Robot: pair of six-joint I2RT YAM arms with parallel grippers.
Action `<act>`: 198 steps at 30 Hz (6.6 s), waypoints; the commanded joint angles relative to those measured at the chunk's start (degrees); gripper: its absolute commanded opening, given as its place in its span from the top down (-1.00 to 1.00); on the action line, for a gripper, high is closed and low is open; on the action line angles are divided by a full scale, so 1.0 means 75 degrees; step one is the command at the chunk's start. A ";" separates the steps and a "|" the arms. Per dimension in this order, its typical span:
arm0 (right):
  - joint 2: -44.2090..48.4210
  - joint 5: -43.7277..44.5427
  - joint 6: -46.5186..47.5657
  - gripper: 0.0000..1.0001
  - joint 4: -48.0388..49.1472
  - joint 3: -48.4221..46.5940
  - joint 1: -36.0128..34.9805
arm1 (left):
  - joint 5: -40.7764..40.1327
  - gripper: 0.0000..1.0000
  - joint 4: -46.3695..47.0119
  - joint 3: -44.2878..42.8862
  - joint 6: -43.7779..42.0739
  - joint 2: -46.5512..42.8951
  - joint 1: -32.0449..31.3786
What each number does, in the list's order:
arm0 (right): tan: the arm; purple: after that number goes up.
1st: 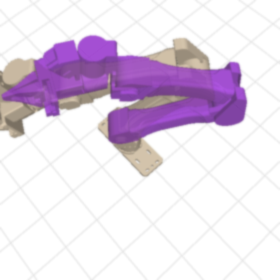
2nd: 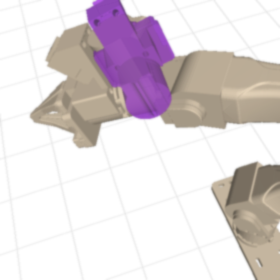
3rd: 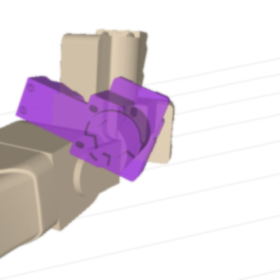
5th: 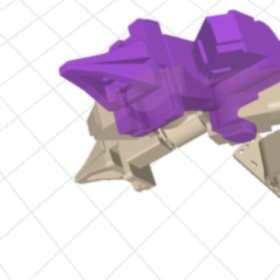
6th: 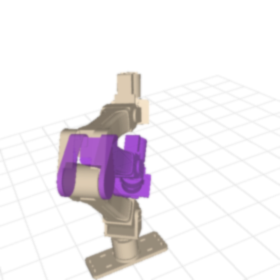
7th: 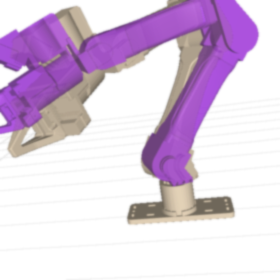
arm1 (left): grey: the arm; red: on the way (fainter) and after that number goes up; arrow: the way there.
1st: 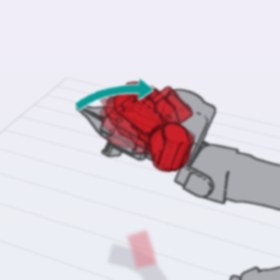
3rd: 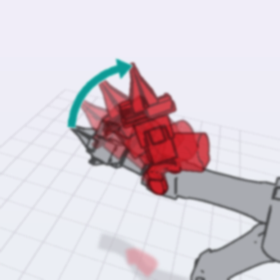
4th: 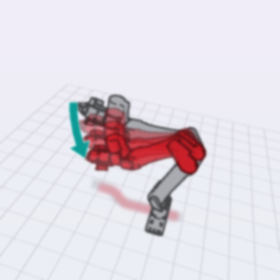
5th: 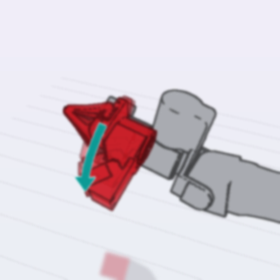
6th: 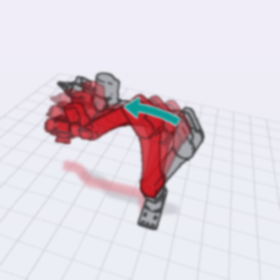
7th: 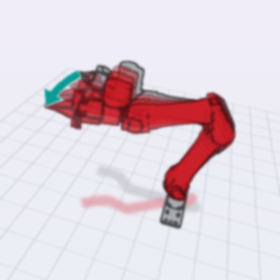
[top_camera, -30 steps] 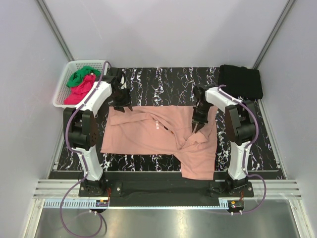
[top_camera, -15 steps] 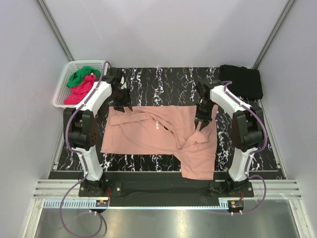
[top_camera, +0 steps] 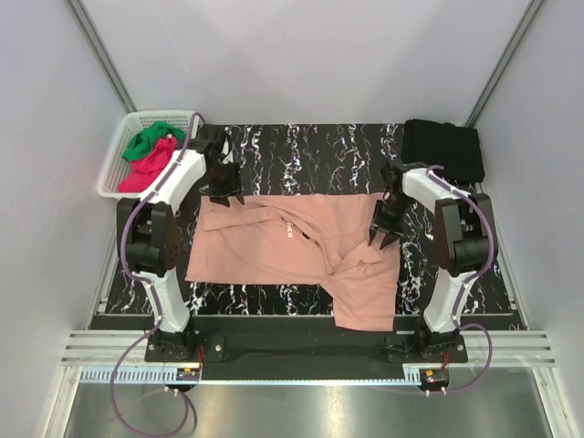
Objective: Fold and stack the t-shirts
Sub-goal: Fold the tshirt
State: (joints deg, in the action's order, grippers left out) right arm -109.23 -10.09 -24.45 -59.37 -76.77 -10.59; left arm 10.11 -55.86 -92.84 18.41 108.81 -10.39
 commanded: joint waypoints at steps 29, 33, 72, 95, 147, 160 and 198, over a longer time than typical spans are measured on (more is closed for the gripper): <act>0.1172 -0.1196 0.1044 0.05 -0.0005 -0.0345 0.0580 | 0.0000 0.00 0.0065 -0.0079 -0.0053 0.0058 0.0003; 0.0608 -0.1583 0.1057 0.05 0.0450 -0.0194 0.0592 | -0.0024 0.00 0.0076 0.0050 -0.0076 -0.0071 0.0003; 0.0454 -0.2194 0.1068 0.33 0.0663 0.0685 0.0580 | -0.0012 0.00 0.0158 0.0250 0.0006 -0.0294 0.0003; 0.0618 -0.2019 0.0928 1.00 0.0276 0.0545 0.0580 | 0.0047 0.00 0.0205 0.0097 -0.0018 -0.0188 -0.0009; -0.0448 -0.1209 -0.0080 0.71 -0.0602 -0.0651 -0.0100 | -0.0316 -0.06 0.0123 0.0004 0.0298 -0.0423 0.0026; -0.0576 -0.0799 0.0260 0.70 -0.0954 -0.1421 -0.0135 | -0.1336 -0.08 -0.0041 -0.1134 0.0709 0.1041 0.0261; -0.0436 -0.2592 0.0611 0.67 -0.0603 -0.1284 -0.0147 | 0.0129 -0.28 0.6484 0.6731 0.6907 -0.4257 0.0952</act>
State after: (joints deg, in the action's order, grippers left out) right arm -115.61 -27.57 -20.58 -64.88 -88.01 -11.16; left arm 11.35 -17.41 -40.80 66.04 74.81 -3.73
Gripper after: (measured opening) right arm 0.164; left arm 0.645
